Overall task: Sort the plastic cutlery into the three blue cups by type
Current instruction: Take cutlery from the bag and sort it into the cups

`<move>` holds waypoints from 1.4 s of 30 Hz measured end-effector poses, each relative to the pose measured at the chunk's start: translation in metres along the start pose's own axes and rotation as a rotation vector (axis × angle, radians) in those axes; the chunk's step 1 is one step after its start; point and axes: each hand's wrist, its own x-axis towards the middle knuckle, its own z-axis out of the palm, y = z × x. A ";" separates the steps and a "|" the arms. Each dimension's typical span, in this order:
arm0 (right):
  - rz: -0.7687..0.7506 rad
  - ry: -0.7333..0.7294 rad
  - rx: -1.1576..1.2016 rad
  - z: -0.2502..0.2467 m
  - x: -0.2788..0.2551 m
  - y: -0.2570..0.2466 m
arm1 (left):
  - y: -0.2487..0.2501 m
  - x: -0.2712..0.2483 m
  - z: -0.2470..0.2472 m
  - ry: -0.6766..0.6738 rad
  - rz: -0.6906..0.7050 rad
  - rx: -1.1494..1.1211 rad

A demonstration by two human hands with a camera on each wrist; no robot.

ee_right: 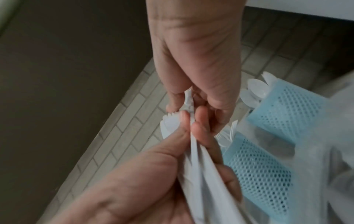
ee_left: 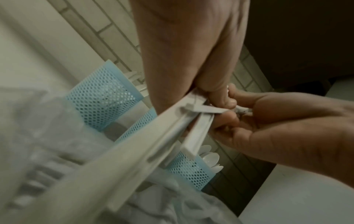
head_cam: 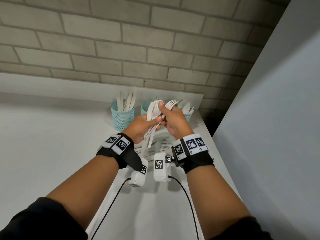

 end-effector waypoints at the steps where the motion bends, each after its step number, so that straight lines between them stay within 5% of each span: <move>1: 0.049 0.002 0.056 0.001 0.001 0.001 | 0.000 -0.001 0.000 0.021 -0.027 -0.013; 8: 0.134 0.114 0.065 -0.006 0.007 0.013 | -0.003 0.000 -0.006 0.013 -0.137 0.054; 17: -0.035 0.225 0.282 -0.018 0.002 0.006 | -0.002 0.001 -0.012 0.194 -0.031 -0.082; 24: 0.097 0.157 0.101 -0.001 0.002 0.007 | -0.001 0.004 -0.016 0.153 -0.008 -0.152; 31: 0.026 0.060 0.089 0.004 -0.004 0.010 | 0.000 0.001 -0.014 0.137 -0.045 -0.109; 36: -0.088 0.036 -0.102 0.014 0.001 0.017 | 0.000 -0.001 -0.003 0.103 0.059 0.052; 42: -0.056 0.029 -0.071 0.020 0.004 0.013 | -0.001 -0.002 0.000 0.097 0.033 0.092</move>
